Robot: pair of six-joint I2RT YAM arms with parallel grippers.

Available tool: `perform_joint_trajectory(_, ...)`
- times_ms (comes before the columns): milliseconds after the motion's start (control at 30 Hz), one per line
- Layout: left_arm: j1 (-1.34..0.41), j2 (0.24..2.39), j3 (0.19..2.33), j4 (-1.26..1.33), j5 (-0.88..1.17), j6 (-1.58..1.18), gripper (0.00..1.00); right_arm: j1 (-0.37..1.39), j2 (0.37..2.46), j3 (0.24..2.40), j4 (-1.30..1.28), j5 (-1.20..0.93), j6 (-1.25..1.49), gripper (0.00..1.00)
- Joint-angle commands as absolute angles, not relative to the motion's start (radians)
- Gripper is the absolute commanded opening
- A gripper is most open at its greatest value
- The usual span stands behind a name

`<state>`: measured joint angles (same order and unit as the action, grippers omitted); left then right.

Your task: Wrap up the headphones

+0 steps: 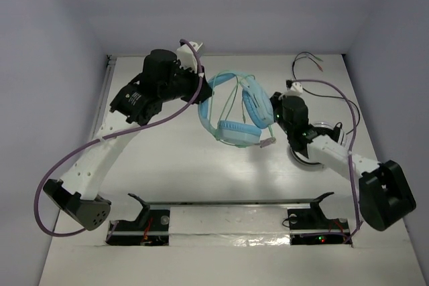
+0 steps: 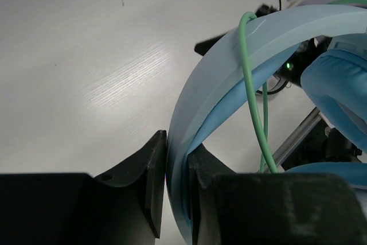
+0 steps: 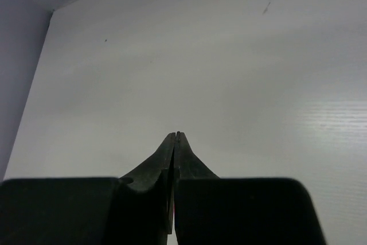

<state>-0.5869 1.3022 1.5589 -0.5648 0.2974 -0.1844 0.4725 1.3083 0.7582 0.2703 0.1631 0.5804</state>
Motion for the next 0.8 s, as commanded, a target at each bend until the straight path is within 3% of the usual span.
perform_joint_trajectory(0,-0.578,1.299,1.655,-0.472,0.318,-0.232,0.00,0.471,1.186,0.564,0.468,0.074,0.569,0.00)
perform_joint_trajectory(200,-0.560,1.322,1.686,-0.485,0.313,-0.239,0.00,0.471,0.916,0.471,0.549,-0.147,0.434,0.01)
perform_joint_trajectory(233,-0.560,1.324,1.683,-0.485,0.311,-0.241,0.00,0.471,0.899,0.486,0.525,-0.173,0.398,0.16)
perform_joint_trajectory(300,-0.560,1.322,1.667,-0.479,0.311,-0.244,0.00,0.471,0.881,0.498,0.502,-0.239,0.385,0.32)
perform_joint_trajectory(333,-0.560,1.321,1.661,-0.477,0.310,-0.245,0.00,0.471,0.865,0.494,0.518,-0.262,0.390,0.50)
perform_joint_trajectory(433,-0.560,1.319,1.644,-0.469,0.314,-0.250,0.00,0.471,0.874,0.489,0.537,-0.322,0.382,0.68)
perform_joint_trajectory(767,-0.560,1.305,1.635,-0.474,0.342,-0.252,0.00,0.471,1.083,0.660,0.523,-0.364,0.319,0.68)
